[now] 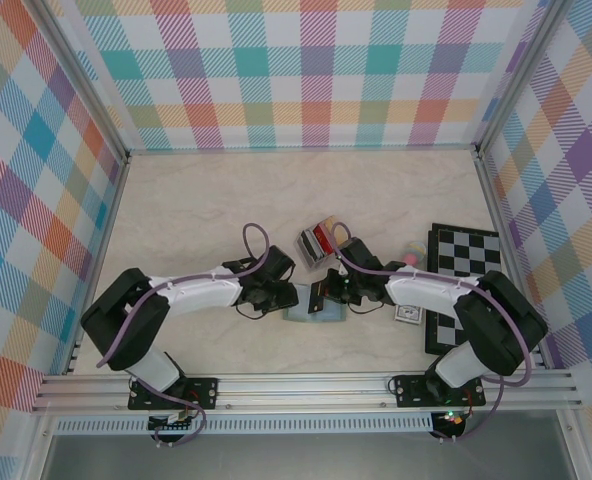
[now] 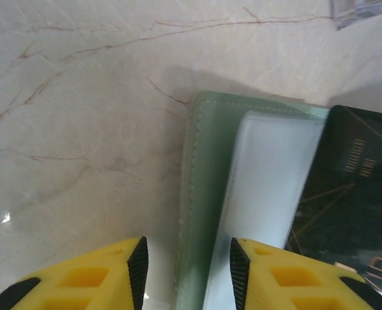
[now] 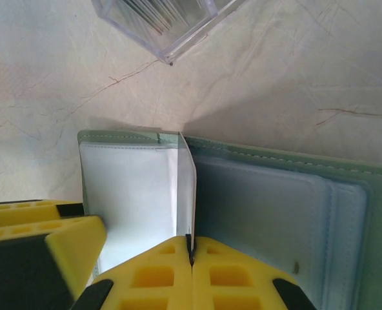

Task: Put the credit cards into the card holder
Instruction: Flip over the card slot in the card holder.

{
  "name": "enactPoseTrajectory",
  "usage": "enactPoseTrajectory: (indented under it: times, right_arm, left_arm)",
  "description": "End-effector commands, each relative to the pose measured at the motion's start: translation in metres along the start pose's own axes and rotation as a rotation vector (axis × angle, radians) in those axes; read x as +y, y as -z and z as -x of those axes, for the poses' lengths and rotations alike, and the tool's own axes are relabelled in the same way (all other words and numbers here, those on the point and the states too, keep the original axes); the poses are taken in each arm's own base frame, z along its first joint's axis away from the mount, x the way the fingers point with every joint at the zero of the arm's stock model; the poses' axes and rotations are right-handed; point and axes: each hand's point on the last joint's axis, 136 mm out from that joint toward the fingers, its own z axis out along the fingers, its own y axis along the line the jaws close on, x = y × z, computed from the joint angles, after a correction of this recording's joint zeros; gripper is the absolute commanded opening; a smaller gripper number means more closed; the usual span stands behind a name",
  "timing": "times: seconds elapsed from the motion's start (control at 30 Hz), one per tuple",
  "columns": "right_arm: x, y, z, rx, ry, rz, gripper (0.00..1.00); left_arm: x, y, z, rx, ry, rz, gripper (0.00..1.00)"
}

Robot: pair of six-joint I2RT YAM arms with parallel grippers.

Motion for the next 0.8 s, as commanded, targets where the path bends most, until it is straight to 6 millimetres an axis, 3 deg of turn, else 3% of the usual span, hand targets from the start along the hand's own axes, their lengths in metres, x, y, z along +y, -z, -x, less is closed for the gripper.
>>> enactPoseTrajectory:
  times: [0.0, 0.3, 0.43, 0.77]
  right_arm:
    - [-0.005, 0.008, -0.002, 0.005, 0.001, -0.011, 0.03]
    - [-0.012, 0.007, -0.005, 0.040, 0.000, 0.013, 0.04]
    - [-0.007, 0.000, -0.011, 0.074, -0.004, 0.062, 0.03]
    - [0.006, 0.003, -0.004, 0.044, -0.007, 0.119, 0.03]
  left_arm:
    - [0.000, -0.004, 0.005, 0.005, -0.025, 0.013, 0.35]
    - [0.009, -0.011, -0.001, 0.026, -0.033, 0.043, 0.28]
    - [0.008, -0.012, -0.002, 0.034, -0.027, 0.036, 0.28]
    - [0.010, -0.014, -0.005, 0.045, -0.020, 0.043, 0.27]
